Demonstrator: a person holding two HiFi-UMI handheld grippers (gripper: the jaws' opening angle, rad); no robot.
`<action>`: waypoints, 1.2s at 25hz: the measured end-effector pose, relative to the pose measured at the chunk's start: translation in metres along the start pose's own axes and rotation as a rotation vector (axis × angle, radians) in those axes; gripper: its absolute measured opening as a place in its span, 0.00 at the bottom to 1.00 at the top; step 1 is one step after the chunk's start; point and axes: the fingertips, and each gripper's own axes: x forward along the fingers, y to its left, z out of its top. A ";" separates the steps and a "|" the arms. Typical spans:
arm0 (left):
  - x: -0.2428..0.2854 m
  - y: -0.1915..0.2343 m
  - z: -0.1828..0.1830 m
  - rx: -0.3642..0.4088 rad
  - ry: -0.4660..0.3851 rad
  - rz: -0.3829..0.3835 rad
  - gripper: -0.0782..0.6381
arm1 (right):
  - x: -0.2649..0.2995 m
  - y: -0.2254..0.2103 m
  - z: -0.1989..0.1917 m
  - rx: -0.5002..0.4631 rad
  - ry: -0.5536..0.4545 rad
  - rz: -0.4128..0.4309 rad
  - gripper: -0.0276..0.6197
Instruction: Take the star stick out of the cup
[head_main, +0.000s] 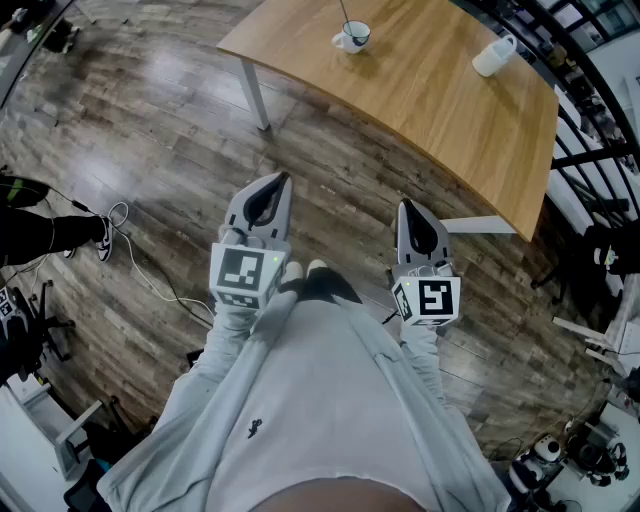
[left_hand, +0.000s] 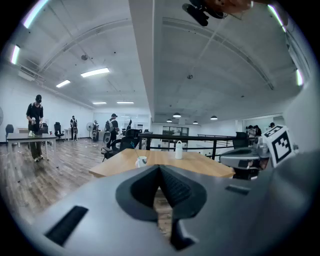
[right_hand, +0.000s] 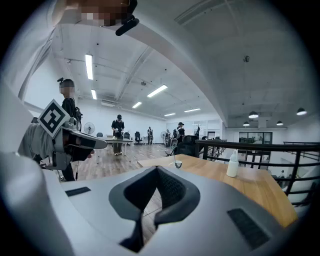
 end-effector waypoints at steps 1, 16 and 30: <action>0.001 -0.001 0.000 0.005 -0.001 -0.001 0.14 | 0.000 -0.002 -0.001 0.007 -0.003 -0.002 0.07; 0.027 0.013 -0.005 -0.009 0.018 0.053 0.14 | 0.032 -0.027 -0.013 0.052 0.001 0.037 0.07; 0.153 0.125 0.039 0.005 -0.007 0.019 0.14 | 0.195 -0.059 0.021 0.074 -0.010 0.008 0.07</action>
